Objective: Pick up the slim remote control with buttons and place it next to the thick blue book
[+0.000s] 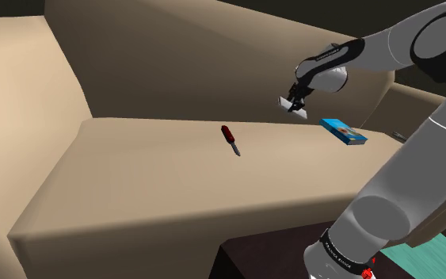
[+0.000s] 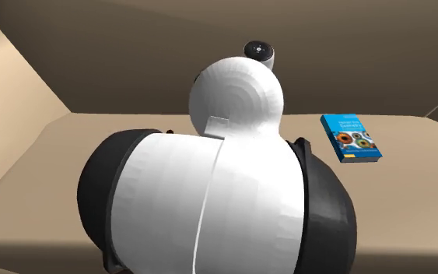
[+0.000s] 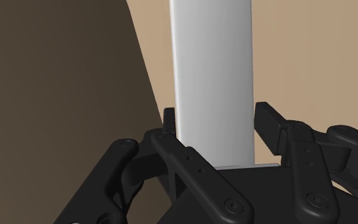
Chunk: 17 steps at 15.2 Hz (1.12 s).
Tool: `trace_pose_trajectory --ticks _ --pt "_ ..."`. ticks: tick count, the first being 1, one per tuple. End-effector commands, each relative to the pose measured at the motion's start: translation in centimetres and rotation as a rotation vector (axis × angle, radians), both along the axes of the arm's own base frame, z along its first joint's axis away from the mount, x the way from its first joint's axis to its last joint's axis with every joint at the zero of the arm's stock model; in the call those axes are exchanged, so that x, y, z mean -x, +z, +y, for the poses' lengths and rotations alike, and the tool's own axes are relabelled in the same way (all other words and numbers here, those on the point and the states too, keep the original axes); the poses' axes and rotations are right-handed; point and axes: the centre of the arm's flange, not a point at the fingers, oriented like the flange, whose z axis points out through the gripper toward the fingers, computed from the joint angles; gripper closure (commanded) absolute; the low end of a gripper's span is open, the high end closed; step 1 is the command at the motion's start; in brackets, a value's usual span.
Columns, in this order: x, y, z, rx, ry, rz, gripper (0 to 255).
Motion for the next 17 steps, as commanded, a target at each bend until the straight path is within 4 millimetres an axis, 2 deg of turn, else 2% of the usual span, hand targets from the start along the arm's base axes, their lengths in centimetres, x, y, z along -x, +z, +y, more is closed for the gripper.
trace_pose_trajectory --ticks 1,17 --pt "2.2 0.2 -1.4 0.001 0.002 0.000 255" --pt "20.2 1.3 -12.5 0.001 0.002 0.000 255"
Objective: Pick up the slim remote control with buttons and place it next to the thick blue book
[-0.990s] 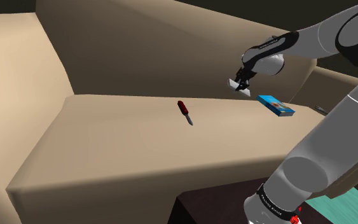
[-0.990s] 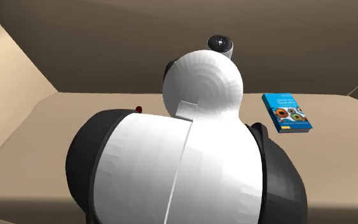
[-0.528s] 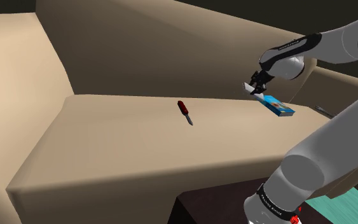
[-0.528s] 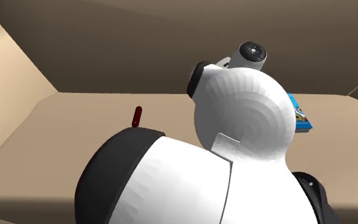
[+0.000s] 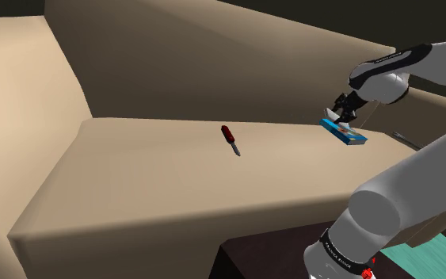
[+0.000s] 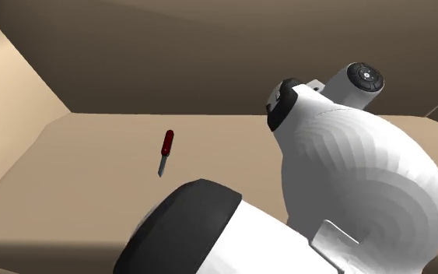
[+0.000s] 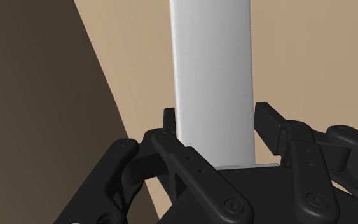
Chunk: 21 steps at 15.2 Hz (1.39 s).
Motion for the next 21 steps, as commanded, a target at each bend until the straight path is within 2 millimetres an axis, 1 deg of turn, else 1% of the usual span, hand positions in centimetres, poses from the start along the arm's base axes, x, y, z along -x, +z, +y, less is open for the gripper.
trace_pose_trajectory --ticks 1,10,21 --pt "2.3 0.2 -1.4 0.000 0.002 0.000 255" --pt "12.3 0.8 -7.6 0.000 0.002 0.000 255" --pt "12.3 -5.0 -7.6 0.000 0.002 0.000 255"
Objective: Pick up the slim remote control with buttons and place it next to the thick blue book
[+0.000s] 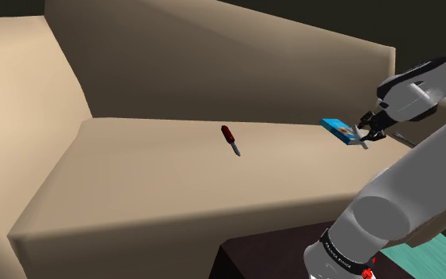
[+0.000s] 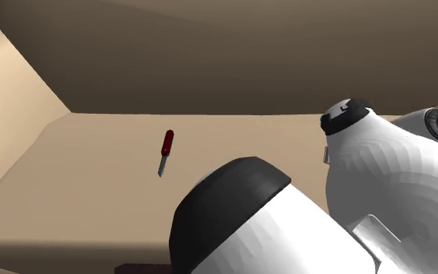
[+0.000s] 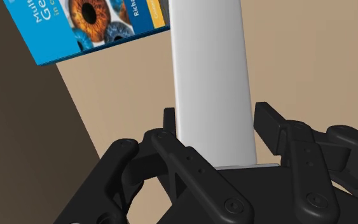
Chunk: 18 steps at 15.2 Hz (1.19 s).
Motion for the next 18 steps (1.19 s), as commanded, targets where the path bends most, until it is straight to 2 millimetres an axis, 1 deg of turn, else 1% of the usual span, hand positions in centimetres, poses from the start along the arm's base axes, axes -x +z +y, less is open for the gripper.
trace_pose_trajectory --ticks 1,9,17,18 --pt "0.0 -1.1 -0.1 0.002 -0.001 0.000 255" --pt "0.0 -5.6 -0.1 0.002 -0.001 0.000 255" --pt "0.0 -5.6 -0.1 0.002 -0.001 0.000 255" --pt "0.0 -5.6 -0.1 0.002 -0.001 0.000 0"
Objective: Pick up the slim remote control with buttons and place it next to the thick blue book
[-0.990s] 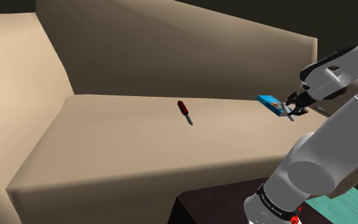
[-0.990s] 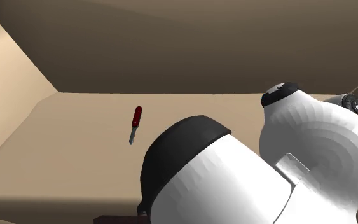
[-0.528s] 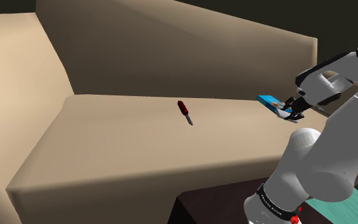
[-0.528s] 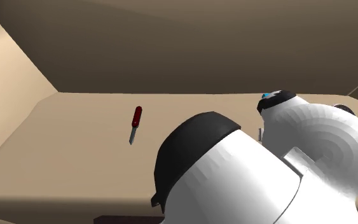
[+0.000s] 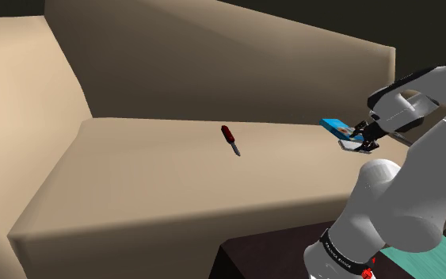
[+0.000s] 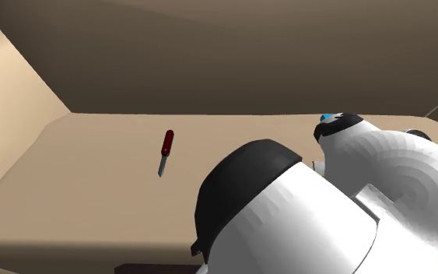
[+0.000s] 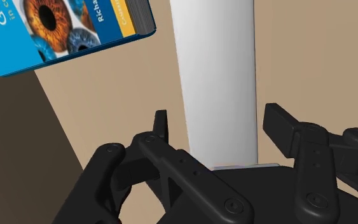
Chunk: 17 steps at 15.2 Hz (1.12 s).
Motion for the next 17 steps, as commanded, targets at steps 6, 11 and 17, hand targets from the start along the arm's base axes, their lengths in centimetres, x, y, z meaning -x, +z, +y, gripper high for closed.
trace_pose_trajectory --ticks 6,11,17 --pt "0.6 1.2 0.3 0.000 0.000 0.000 0" --pt "2.0 4.4 1.1 0.000 0.000 0.000 0" --pt "2.0 4.4 1.1 0.000 0.000 0.000 0"
